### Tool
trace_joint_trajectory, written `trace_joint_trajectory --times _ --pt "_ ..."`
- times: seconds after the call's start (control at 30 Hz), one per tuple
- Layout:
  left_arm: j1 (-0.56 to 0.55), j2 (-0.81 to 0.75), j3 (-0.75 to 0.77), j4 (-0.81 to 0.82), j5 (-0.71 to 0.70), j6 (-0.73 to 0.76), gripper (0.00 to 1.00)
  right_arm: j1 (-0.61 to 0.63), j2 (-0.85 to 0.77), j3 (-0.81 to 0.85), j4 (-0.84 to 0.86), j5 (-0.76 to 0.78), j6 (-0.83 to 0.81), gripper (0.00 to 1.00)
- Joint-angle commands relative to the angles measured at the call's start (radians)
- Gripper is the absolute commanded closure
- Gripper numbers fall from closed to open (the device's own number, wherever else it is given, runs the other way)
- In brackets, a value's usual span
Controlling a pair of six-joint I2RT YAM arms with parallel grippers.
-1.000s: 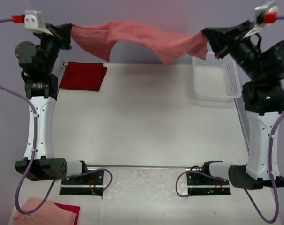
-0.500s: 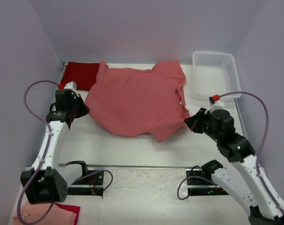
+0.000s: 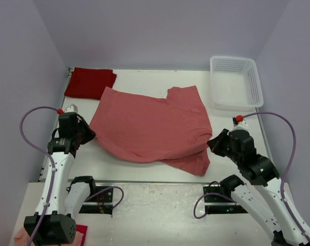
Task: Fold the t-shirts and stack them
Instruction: Flatten out the tshirt, then fold the flattened tshirt in 1/3 of the way
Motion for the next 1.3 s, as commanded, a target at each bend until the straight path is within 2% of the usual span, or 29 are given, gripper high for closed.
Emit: trace_joint_trajectory --times 0.0,0.23,0.4,0.87,1.07,1.27 --pt "0.002 0.001 -0.018 -0.04 -0.051 -0.049 1.0 0.008 -0.003 0.011 -0.004 0.008 0.028 1.0" --pt "0.002 0.027 0.043 -0.073 -0.267 -0.121 1.0 0.008 0.064 0.04 -0.006 0.029 0.021 1.0" --pt "0.002 0.063 0.072 -0.063 -0.339 -0.155 1.0 0.008 0.11 0.058 0.016 0.016 0.01 1.0" --pt "0.002 0.22 0.124 0.016 -0.38 -0.146 1.0 0.007 0.198 0.09 0.026 0.054 -0.019 1.0" --pt "0.002 0.264 0.129 0.07 -0.352 -0.156 1.0 0.007 0.251 0.09 0.065 0.069 -0.022 1.0" --pt "0.002 0.372 0.146 0.107 -0.333 -0.161 1.0 0.007 0.343 0.092 0.128 0.058 -0.019 1.0"
